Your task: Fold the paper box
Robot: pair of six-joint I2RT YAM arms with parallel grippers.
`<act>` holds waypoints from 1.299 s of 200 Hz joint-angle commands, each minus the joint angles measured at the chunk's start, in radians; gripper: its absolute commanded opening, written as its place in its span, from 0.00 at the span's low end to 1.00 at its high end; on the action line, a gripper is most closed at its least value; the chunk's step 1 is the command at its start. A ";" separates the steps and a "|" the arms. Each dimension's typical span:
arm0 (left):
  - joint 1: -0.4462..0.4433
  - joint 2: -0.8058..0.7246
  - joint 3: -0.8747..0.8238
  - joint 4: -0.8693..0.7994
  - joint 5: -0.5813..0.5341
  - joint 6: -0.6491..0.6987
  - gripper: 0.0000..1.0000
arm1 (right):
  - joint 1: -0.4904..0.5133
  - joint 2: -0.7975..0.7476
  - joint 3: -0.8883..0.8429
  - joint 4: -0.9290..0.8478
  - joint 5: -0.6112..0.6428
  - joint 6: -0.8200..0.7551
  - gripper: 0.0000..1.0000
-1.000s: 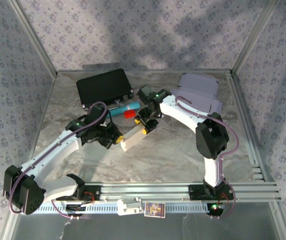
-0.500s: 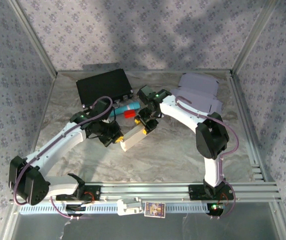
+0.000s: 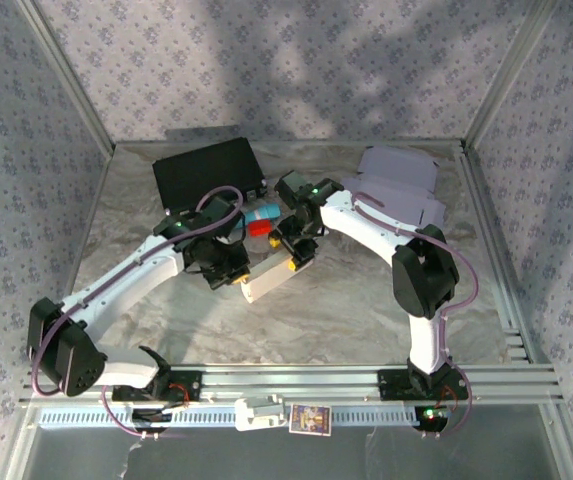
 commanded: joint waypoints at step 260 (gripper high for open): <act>0.050 0.045 -0.052 0.124 -0.005 0.227 0.00 | -0.203 -0.260 -0.136 -0.134 -0.087 -0.445 0.68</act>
